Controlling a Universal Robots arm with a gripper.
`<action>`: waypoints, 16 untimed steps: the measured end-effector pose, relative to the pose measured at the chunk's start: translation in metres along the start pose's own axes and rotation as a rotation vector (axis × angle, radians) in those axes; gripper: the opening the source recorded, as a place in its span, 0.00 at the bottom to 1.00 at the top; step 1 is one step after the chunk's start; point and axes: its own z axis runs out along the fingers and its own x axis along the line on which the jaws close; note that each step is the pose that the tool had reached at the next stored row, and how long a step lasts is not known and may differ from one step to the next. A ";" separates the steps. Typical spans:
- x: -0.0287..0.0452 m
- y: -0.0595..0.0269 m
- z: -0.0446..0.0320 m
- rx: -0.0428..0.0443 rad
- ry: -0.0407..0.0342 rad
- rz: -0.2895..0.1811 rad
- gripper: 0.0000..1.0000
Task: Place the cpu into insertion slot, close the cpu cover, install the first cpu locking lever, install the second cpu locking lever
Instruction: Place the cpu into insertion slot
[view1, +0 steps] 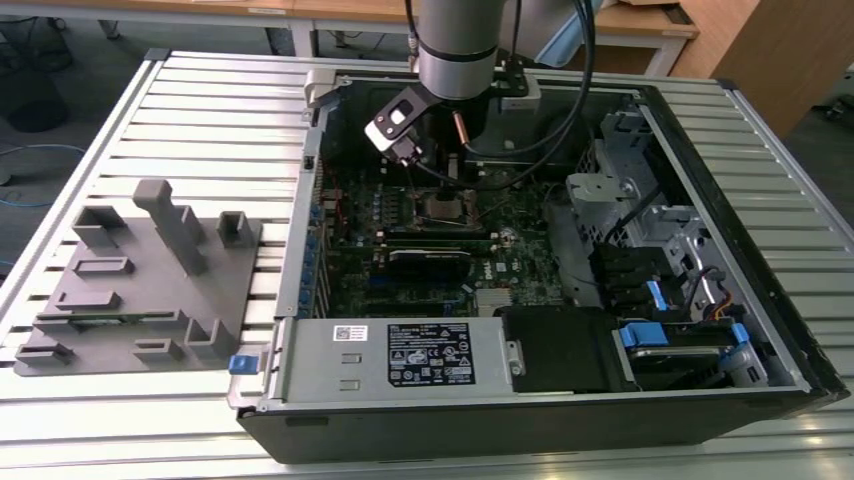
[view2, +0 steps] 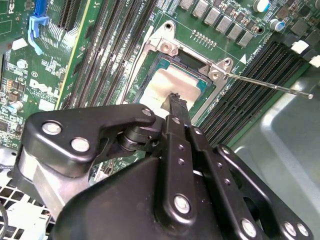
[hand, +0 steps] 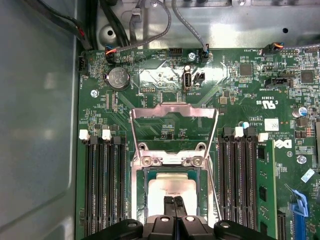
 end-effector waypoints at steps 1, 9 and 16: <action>0.0000 0.0000 0.0003 -0.0001 0.0002 0.000 0.11; -0.0001 -0.0006 0.0093 0.0000 0.0005 0.000 0.11; 0.0001 -0.0007 0.0100 0.0001 0.0007 0.000 0.11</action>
